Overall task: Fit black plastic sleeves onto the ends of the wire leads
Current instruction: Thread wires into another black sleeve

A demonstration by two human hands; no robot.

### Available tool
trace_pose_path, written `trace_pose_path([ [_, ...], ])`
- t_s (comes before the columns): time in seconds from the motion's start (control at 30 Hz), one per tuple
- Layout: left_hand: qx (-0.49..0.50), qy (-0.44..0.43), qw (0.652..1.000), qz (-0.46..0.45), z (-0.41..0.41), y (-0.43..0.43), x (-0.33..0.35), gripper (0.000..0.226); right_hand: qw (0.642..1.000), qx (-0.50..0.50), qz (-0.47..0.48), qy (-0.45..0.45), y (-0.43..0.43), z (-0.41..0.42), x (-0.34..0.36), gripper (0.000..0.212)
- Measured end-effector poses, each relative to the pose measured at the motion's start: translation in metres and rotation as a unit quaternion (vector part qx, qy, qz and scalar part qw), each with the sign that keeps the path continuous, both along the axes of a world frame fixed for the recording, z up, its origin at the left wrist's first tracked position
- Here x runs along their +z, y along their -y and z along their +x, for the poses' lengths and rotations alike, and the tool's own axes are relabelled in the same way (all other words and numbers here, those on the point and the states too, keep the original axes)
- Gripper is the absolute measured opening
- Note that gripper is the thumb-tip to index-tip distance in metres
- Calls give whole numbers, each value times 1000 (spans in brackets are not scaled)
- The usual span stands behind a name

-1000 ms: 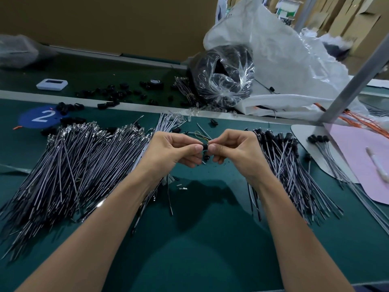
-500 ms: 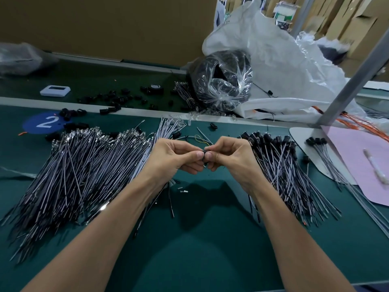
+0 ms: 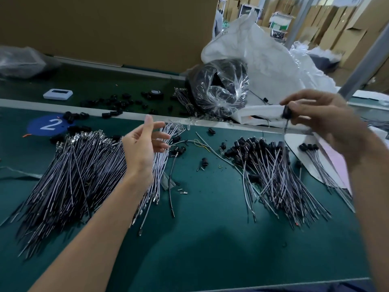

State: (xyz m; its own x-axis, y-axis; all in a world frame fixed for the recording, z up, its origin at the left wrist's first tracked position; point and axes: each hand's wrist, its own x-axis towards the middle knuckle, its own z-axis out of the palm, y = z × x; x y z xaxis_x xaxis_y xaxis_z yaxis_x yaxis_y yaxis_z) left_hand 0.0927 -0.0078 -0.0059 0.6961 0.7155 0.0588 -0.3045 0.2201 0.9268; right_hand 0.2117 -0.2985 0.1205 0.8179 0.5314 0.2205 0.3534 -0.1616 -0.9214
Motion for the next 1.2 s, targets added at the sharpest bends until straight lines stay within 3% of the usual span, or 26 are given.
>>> trace_pose_path([
  [0.1, 36, -40, 998, 25, 2, -4, -2, 28, 970, -77, -219, 73, -6, 14, 5, 16],
  [0.2, 52, -39, 997, 30, 4, -4, -5, 26, 880, -109, -429, 170, -35, 13, -18, 29],
  [0.23, 54, -38, 997, 31, 4, -4, -6, 27, 875, -108, -432, 189, -48, 7, -27, 28],
  [0.3, 60, -39, 997, 28, 5, -4, -7, 29, 902, -63, -384, 190, -77, -11, -50, 20],
  [0.43, 74, -50, 996, 15, 8, -5, -11, 33, 917, 14, -373, 141, -142, -47, -99, 17],
  [0.67, 85, -43, 995, 9, 8, -5, -11, 35, 909, -43, -390, 143, -204, -70, -132, 24],
  [0.77, 79, -42, 996, 12, 8, -3, -11, 35, 927, -28, -367, 70, -211, -68, -132, 34],
  [0.97, 69, -42, 997, 9, 8, -2, -11, 35, 951, -5, -300, -78, -208, -63, -130, 31],
  [1.1, 72, -45, 996, 8, 8, -2, -11, 35, 946, -38, -323, 0, -207, -65, -133, 24],
  [1.2, 70, -45, 996, 15, 9, -2, -12, 35, 948, -22, -317, -3, -210, -67, -131, 19],
])
